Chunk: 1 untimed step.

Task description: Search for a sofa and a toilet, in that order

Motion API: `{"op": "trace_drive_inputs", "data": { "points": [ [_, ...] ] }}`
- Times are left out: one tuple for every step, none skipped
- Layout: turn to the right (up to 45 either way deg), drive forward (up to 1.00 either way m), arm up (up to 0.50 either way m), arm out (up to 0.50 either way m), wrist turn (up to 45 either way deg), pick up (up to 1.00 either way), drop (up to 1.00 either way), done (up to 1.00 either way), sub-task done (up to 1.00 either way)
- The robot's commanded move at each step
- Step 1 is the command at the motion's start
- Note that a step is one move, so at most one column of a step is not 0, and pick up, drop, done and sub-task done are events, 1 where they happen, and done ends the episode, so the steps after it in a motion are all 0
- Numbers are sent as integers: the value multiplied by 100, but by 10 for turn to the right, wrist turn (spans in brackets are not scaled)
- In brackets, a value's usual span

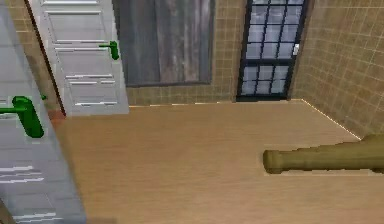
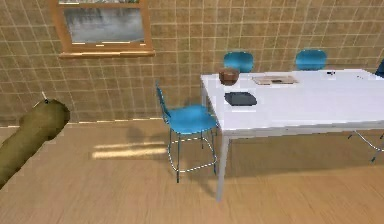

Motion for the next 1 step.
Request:
{"op": "trace_drive_inputs", "data": {
  "points": [
    [0, 100, 0, 0, 0, 0, 0, 0, 0]
  ]
}}
